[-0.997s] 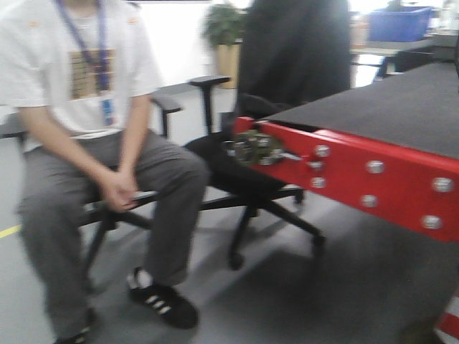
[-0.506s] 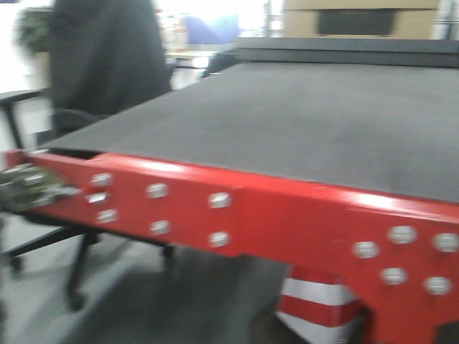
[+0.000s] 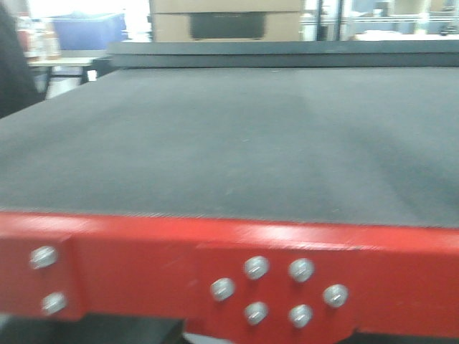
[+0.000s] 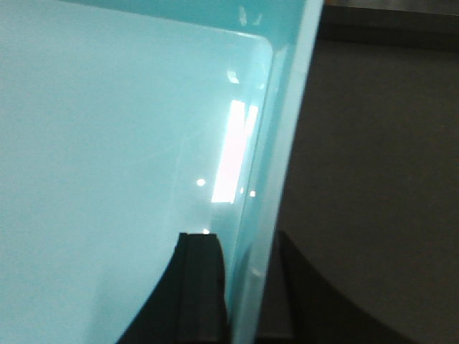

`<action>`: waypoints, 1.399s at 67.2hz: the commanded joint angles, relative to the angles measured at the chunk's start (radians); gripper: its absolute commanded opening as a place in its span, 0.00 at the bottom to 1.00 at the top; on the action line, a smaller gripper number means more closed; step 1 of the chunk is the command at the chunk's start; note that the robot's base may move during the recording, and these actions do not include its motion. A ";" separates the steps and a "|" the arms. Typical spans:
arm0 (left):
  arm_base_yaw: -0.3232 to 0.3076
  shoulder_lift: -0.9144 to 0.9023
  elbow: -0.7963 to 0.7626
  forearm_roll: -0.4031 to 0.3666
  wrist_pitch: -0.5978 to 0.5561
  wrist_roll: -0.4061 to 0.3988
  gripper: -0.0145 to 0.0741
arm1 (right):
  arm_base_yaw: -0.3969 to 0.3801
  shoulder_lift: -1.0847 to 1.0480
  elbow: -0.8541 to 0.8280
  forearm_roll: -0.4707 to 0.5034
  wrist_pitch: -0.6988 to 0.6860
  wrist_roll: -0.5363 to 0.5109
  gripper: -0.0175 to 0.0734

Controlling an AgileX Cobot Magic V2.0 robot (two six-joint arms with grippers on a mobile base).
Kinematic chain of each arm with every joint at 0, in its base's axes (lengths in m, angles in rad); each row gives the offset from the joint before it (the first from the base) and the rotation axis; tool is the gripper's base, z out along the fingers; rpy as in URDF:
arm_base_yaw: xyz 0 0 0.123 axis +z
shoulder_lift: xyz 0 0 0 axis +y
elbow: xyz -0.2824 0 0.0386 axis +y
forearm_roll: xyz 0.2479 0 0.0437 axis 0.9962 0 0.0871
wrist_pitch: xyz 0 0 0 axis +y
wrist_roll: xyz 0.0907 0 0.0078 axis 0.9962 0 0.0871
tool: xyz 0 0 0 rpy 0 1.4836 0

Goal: Fetch blue bin and place on conveyor start
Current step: 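Hold the bin in both grippers while driving up to the conveyor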

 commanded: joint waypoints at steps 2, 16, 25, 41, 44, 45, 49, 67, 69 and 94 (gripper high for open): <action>-0.013 -0.016 -0.012 -0.062 -0.088 -0.001 0.04 | 0.010 -0.005 -0.006 0.039 -0.035 -0.024 0.03; -0.013 -0.016 -0.012 -0.062 -0.088 -0.001 0.04 | 0.010 -0.005 -0.006 0.039 -0.035 -0.024 0.03; -0.013 -0.016 -0.012 -0.062 -0.088 -0.001 0.04 | 0.010 -0.005 -0.006 0.039 -0.035 -0.024 0.03; -0.013 -0.016 -0.012 -0.062 -0.088 -0.001 0.04 | 0.010 -0.005 -0.006 0.039 -0.035 -0.024 0.03; -0.013 -0.016 -0.012 -0.062 -0.088 -0.001 0.04 | 0.010 -0.005 -0.006 0.039 -0.035 -0.024 0.03; -0.013 -0.016 -0.012 -0.062 -0.088 -0.001 0.04 | 0.010 -0.005 -0.006 0.039 -0.035 -0.024 0.03; -0.013 -0.016 -0.012 -0.062 -0.088 -0.001 0.04 | 0.010 -0.005 -0.006 0.039 -0.035 -0.024 0.03; -0.013 -0.016 -0.012 -0.062 -0.088 -0.001 0.04 | 0.010 -0.005 -0.006 0.039 -0.035 -0.024 0.03; -0.013 -0.016 -0.012 -0.062 -0.088 -0.001 0.04 | 0.010 -0.005 -0.006 0.039 -0.035 -0.024 0.03; -0.013 -0.016 -0.012 -0.062 -0.088 -0.001 0.04 | 0.010 -0.005 -0.006 0.039 -0.035 -0.024 0.03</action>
